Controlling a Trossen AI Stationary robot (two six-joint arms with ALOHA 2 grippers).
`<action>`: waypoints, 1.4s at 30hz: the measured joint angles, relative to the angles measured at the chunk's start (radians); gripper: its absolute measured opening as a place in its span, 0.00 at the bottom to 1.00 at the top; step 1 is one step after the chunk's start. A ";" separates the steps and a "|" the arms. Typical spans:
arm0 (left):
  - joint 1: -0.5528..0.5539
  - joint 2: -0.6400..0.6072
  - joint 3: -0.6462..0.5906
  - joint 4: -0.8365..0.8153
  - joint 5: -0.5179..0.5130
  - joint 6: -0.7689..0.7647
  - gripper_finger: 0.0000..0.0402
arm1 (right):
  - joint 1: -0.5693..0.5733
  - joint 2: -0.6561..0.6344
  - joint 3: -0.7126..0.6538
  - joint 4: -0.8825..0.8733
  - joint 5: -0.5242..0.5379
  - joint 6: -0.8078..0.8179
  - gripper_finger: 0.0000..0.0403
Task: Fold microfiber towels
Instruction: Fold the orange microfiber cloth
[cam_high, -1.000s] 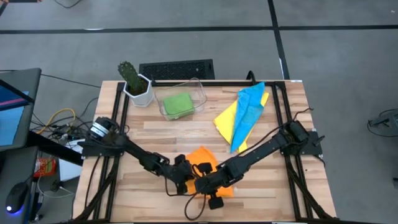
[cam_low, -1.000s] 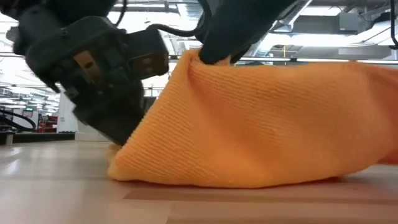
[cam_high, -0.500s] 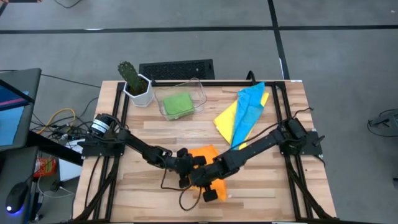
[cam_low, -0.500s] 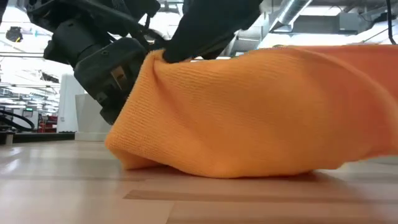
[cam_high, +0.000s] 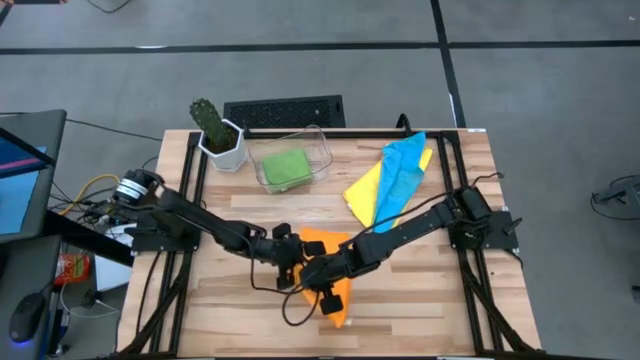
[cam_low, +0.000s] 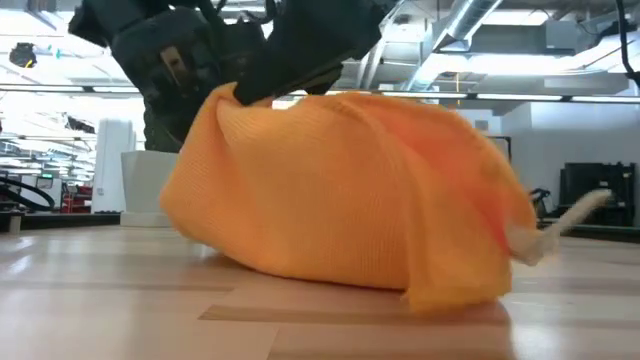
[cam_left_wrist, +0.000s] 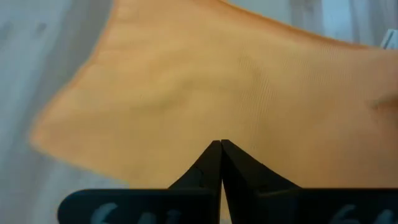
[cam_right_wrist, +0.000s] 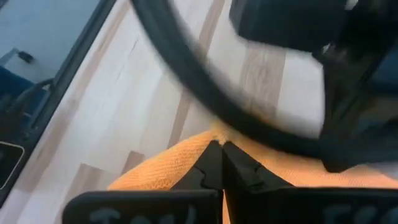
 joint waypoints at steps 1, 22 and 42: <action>-0.002 -0.013 0.000 -0.022 -0.006 0.011 0.00 | -0.002 0.000 0.000 -0.006 0.000 0.004 0.05; -0.086 0.063 -0.061 0.026 0.018 0.116 0.00 | -0.019 0.000 0.000 0.000 -0.003 -0.020 0.06; -0.085 0.102 -0.057 0.076 0.086 0.119 0.00 | -0.102 0.099 0.001 0.058 -0.076 -0.084 0.04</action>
